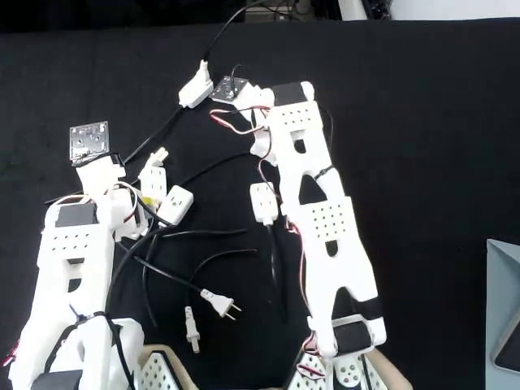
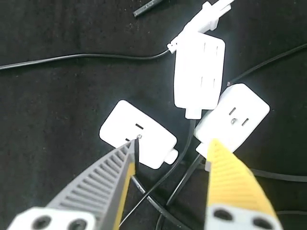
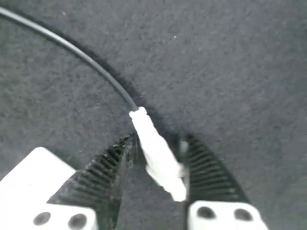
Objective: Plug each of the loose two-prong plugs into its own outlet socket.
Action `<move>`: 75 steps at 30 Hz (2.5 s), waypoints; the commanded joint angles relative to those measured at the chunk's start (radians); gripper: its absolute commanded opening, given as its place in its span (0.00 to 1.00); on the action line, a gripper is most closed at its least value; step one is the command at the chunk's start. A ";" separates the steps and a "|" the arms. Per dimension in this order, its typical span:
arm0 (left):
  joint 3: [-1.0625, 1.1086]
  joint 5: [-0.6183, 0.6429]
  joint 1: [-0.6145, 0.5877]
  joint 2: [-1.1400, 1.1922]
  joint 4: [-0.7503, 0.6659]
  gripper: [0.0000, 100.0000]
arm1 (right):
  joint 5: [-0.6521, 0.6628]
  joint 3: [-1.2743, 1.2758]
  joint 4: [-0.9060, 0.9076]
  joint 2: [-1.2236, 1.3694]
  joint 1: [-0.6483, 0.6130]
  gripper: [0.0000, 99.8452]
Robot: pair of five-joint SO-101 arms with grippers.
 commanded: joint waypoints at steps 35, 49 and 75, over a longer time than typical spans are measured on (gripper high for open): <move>0.022 0.003 -0.001 -0.015 -0.078 0.24 | -0.491 1.228 -0.031 -1.036 0.069 0.01; 0.024 0.003 -0.001 -0.015 -0.080 0.24 | -0.390 1.632 -0.224 -1.061 0.087 0.01; 0.025 0.003 -0.001 -0.015 -0.080 0.24 | -0.315 1.739 -0.213 -0.834 -0.075 0.01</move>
